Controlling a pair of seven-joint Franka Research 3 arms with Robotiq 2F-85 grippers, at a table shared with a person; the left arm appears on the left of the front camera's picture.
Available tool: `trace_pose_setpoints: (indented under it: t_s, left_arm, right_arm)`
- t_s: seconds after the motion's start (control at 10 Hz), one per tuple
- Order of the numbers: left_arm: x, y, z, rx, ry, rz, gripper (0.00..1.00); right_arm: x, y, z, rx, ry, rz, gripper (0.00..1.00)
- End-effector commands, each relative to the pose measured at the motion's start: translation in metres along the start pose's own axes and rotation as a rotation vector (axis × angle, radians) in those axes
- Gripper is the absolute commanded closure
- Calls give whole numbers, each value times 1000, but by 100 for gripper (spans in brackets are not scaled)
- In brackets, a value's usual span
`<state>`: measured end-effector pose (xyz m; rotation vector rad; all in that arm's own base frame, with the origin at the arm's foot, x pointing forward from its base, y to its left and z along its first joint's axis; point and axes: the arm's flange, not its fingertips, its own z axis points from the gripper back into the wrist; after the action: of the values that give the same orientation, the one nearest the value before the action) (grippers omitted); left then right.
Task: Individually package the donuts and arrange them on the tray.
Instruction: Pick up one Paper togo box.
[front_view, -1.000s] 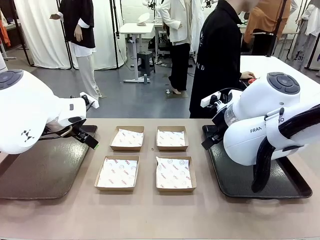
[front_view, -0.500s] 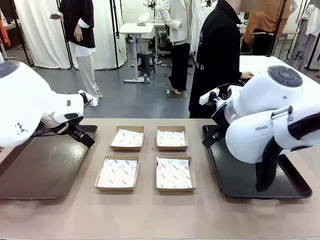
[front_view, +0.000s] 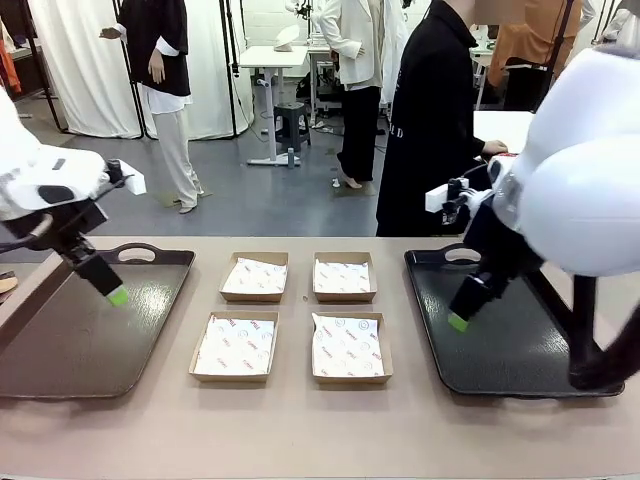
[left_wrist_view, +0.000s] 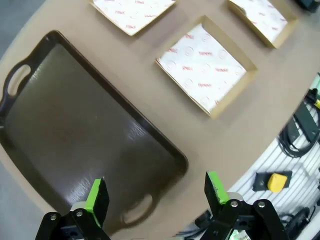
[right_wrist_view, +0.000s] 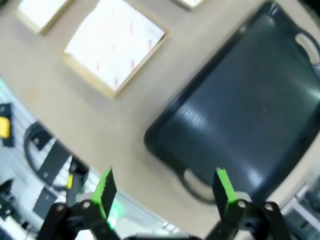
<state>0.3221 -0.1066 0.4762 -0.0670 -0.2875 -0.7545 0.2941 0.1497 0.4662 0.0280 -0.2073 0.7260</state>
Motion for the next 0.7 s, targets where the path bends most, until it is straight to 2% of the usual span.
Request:
trace_pose_setpoints:
  t_s: [0.0, 0.1, 0.3, 0.4, 0.5, 0.6]
  left_arm:
    - [-91, -37, -34, 8, -54, 25, 0]
    - [0, 0, 0, 0, 0, 0, 0]
    - [0, 0, 0, 0, 0, 0, 0]
    - [-6, -2, 11, -4, -5, 5, 0]
    - [-7, 19, 16, -254, -134, 151, 0]
    - [-16, 33, 27, -454, -259, 220, 0]
  right_arm:
    - [-102, 20, -33, -39, -56, 4, 0]
    - [0, 0, 0, 0, 0, 0, 0]
    - [0, 0, 0, 0, 0, 0, 0]
    - [-10, 3, 16, -7, 0, -2, 0]
    - [-20, -25, 12, 267, -154, -156, 0]
    - [-36, -51, 10, 505, -297, -289, 0]
